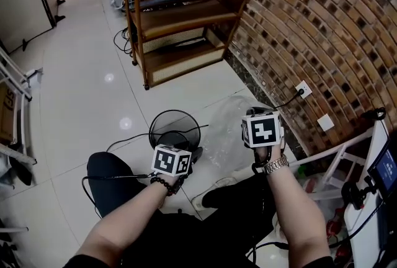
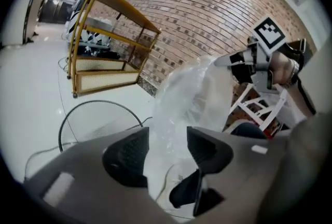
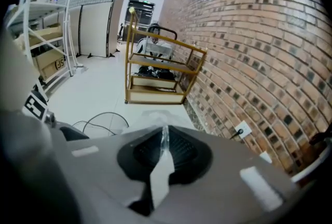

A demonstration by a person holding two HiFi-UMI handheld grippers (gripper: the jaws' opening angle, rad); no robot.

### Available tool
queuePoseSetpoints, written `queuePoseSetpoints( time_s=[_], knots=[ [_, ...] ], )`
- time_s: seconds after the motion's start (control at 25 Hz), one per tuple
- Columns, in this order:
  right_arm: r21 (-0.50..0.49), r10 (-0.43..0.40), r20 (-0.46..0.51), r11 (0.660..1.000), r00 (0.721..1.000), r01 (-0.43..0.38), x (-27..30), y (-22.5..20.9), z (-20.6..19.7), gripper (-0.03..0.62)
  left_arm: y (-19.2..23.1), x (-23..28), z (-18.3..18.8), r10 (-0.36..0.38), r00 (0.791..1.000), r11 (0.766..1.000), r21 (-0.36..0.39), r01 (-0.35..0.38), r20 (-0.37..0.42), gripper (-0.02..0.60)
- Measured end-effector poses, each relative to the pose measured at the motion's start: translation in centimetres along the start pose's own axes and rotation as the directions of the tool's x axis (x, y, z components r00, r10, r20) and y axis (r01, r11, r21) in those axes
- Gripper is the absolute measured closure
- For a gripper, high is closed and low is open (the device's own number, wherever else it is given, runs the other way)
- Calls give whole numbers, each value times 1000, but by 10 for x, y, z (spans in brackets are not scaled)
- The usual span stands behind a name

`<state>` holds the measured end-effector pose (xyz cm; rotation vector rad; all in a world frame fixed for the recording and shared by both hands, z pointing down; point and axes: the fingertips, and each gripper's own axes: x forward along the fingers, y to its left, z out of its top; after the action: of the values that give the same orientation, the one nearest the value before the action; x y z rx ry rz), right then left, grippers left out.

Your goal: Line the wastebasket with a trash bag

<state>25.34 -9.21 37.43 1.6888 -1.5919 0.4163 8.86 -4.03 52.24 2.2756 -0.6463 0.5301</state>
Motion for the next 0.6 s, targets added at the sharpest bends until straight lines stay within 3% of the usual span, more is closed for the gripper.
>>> queuePoseSetpoints(
  time_s=[0.12, 0.4, 0.6],
  knots=[
    [-7, 6, 37, 1000, 999, -6, -16, 2, 20, 591, -1, 2, -12, -33, 999, 993, -114, 32, -3, 326],
    [-45, 65, 120, 997, 991, -60, -45, 21, 62, 591, -4, 5, -30, -31, 999, 993, -116, 27, -28, 293],
    [-38, 104, 159, 994, 982, -99, -59, 34, 85, 591, -12, 2, -35, -59, 998, 977, -205, 58, 0, 293]
  ],
)
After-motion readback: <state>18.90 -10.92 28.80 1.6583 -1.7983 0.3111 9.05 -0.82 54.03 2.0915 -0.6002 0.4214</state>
